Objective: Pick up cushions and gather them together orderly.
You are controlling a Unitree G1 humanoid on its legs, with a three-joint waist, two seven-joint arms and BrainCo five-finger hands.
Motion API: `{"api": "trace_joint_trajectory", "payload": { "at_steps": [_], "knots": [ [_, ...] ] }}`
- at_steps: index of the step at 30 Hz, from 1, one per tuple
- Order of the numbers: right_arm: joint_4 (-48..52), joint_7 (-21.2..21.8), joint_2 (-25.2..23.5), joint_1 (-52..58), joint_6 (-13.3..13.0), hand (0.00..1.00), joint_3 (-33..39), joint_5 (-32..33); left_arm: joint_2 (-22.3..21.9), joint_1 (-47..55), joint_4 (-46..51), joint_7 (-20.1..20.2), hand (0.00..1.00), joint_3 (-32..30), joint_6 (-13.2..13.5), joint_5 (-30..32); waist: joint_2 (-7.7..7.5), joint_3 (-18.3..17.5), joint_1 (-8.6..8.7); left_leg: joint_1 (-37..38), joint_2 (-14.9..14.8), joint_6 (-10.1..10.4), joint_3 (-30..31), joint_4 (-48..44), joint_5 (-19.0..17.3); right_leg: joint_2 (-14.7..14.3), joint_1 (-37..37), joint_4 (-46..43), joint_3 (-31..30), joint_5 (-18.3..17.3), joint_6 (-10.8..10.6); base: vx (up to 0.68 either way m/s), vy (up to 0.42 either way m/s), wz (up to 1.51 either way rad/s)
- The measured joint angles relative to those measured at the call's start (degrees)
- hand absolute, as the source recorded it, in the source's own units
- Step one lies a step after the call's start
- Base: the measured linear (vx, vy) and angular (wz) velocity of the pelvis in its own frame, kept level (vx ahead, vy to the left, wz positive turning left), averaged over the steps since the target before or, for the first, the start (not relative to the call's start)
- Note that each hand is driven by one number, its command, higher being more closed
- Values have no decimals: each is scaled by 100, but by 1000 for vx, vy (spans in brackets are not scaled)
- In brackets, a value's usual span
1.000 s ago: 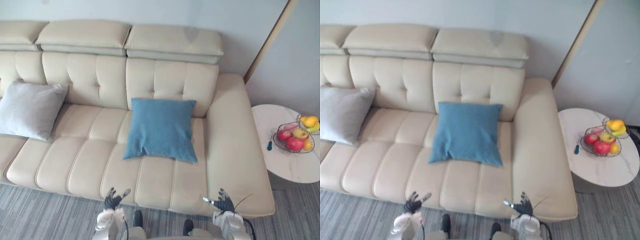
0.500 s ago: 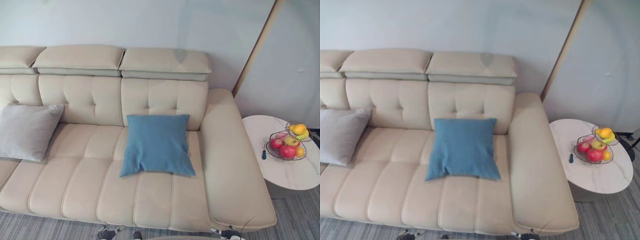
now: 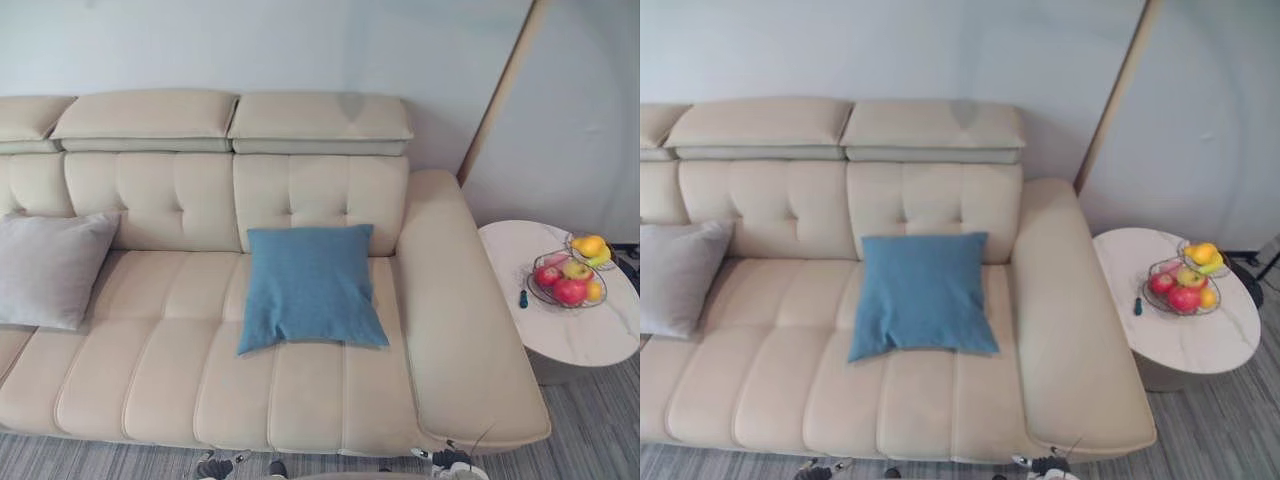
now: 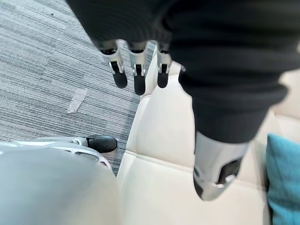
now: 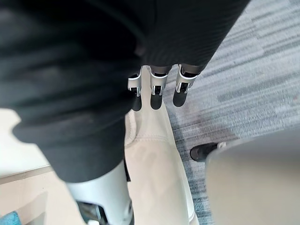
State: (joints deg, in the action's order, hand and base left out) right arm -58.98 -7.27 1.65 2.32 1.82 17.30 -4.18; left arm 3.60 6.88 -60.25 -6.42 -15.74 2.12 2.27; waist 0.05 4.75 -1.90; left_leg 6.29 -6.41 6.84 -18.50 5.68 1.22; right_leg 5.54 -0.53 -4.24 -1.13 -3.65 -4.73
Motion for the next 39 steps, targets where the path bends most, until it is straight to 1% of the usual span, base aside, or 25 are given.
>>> {"api": "trace_joint_trajectory", "payload": {
  "at_steps": [4,5,6,7,8,9,10,11,12,15,17,19,21,22,23,24,25,27,29,31,33,34,35,37,39],
  "knots": [
    [226,-9,-120,-115,53,0,-327,-97,177,-260,15,-4,0,192,-8,103,-180,217,-23,-278,-174,-49,-579,-706,-342,-38,-531,-491,-74,160,-18,-88,-9,-80],
    [228,-10,-141,-110,54,0,-423,-99,194,-484,51,-6,0,219,-20,109,-214,234,9,-484,-218,-115,-700,-969,-404,-60,-724,-516,-66,415,-175,-132,-19,-43],
    [304,-11,-142,-171,64,0,-438,-121,83,-556,179,-5,0,205,-18,118,-120,260,-46,-633,-408,-191,-833,-1025,-405,-76,-769,-457,43,495,-173,-132,-2,-37],
    [416,-8,-153,-155,79,0,-441,-147,12,-637,276,2,0,208,-10,157,-150,307,-28,-634,-403,-189,-843,-1062,-403,56,-930,-1254,387,104,43,-124,-7,-14],
    [407,-9,-152,-101,78,0,-448,-151,-16,-640,403,2,0,290,-9,174,-158,297,5,-590,-354,-205,-842,-1114,-392,365,-979,-2585,732,-462,8,-94,-30,15],
    [390,-7,-158,-46,77,0,-466,-158,-23,-610,472,7,0,394,-3,177,-217,238,4,-567,-337,-210,-794,-1199,-389,604,-807,-3292,866,-673,-51,-83,-94,24],
    [384,-4,-164,0,74,0,-482,-172,-22,-596,492,7,0,395,0,177,-261,186,8,-595,-325,-209,-778,-1265,-389,751,-632,-3561,900,-709,-63,-35,-178,15],
    [339,-2,-164,-10,63,0,-532,-237,-7,-564,499,5,0,402,1,170,-372,110,-34,-659,-281,-184,-770,-1402,-372,973,-424,-3500,862,-739,-119,-27,-207,-11],
    [265,-5,-134,-125,64,0,-583,-265,67,-539,461,2,0,383,-13,161,-453,51,-63,-817,-295,-167,-787,-1575,-323,836,-308,-3032,837,-939,-350,-79,-249,-25],
    [157,-27,131,-419,43,0,-694,-274,-83,-386,370,-3,0,496,-29,92,-87,10,-145,-1254,-603,-253,-755,-1761,-30,425,100,-1526,879,-977,-324,-161,-215,-34],
    [145,-64,374,-505,54,0,-691,-287,-174,-399,278,-11,0,717,-31,34,173,133,-106,-1339,-643,-112,-532,-1574,118,287,237,-1112,983,-956,-288,-177,-162,13],
    [74,-97,540,-506,78,0,-688,-353,-205,-397,276,-30,0,851,-21,14,305,194,-76,-1287,-644,-28,-390,-1359,321,218,254,-1037,1074,-893,-186,-215,-110,26],
    [45,-165,569,-534,94,0,-684,-369,-188,-388,279,-80,0,861,-16,-17,327,209,-72,-1300,-635,46,-128,-1225,541,176,224,-1044,1129,-840,-99,-231,-70,14],
    [45,-187,531,-547,94,0,-681,-369,-147,-395,311,-86,0,899,8,-16,256,230,-48,-1338,-589,113,86,-1127,706,209,132,-1044,1149,-835,1,-225,-59,4],
    [40,-190,494,-534,93,0,-672,-369,-138,-398,355,-84,0,888,12,-24,155,269,-47,-1359,-551,122,266,-1117,686,297,57,-1040,1178,-858,43,-194,-37,-25],
    [10,-203,405,-626,95,0,-614,-371,-166,-461,394,-77,0,805,8,-23,142,310,-69,-1437,-521,46,533,-1631,153,361,-91,-1109,1137,-818,68,-126,18,-40],
    [20,-226,386,-658,99,0,-590,-371,-173,-467,394,-78,0,768,-3,-17,122,327,-74,-1423,-472,36,592,-1973,-178,394,-145,-1160,1035,-793,44,-152,103,-63],
    [228,-247,269,-456,90,0,-567,-371,-257,-387,403,-86,0,559,-2,-14,118,343,-66,-1280,-356,72,884,-3024,-1207,418,-272,-1262,641,-727,-50,-173,219,-73],
    [218,-244,131,-354,117,0,-556,-371,-327,-384,448,-73,0,374,-5,-19,187,333,-68,-1205,-285,169,1059,-3091,-1765,356,-445,-1376,325,-700,-124,-212,283,-78],
    [247,-220,-100,-211,156,0,-499,-381,-238,-321,479,-90,0,359,-6,-21,7,266,-1,-1208,-126,132,915,-2833,-1805,476,-517,-1357,228,-617,-198,-148,191,-52],
    [383,-217,-181,-206,178,0,-453,-378,-232,-288,552,-94,0,316,-6,-22,-57,236,1,-1215,14,126,800,-2721,-1802,373,-633,-1333,245,-542,-83,-44,126,-44],
    [403,-220,-175,-213,177,0,-451,-378,-264,-287,552,-96,0,319,-8,-22,-2,231,15,-1220,32,119,797,-2721,-1799,356,-645,-1254,185,-518,-82,-5,79,-26],
    [403,-219,-188,-207,179,0,-452,-378,-289,-280,543,-98,0,317,-8,-22,-15,207,24,-1215,67,106,791,-2719,-1798,346,-641,-1168,145,-455,-45,7,83,-30],
    [414,-218,-197,-231,176,0,-450,-374,-346,-282,485,-102,0,293,-7,-23,55,169,16,-1162,73,45,641,-2638,-1788,294,-699,-1051,-40,-342,-106,32,64,-47],
    [414,-217,-245,-251,176,0,-463,-368,-413,-303,427,-101,0,135,-8,-20,106,147,10,-1121,-11,-32,351,-2592,-1718,121,-886,-1030,-344,-187,-112,99,33,-88]
  ]
}}
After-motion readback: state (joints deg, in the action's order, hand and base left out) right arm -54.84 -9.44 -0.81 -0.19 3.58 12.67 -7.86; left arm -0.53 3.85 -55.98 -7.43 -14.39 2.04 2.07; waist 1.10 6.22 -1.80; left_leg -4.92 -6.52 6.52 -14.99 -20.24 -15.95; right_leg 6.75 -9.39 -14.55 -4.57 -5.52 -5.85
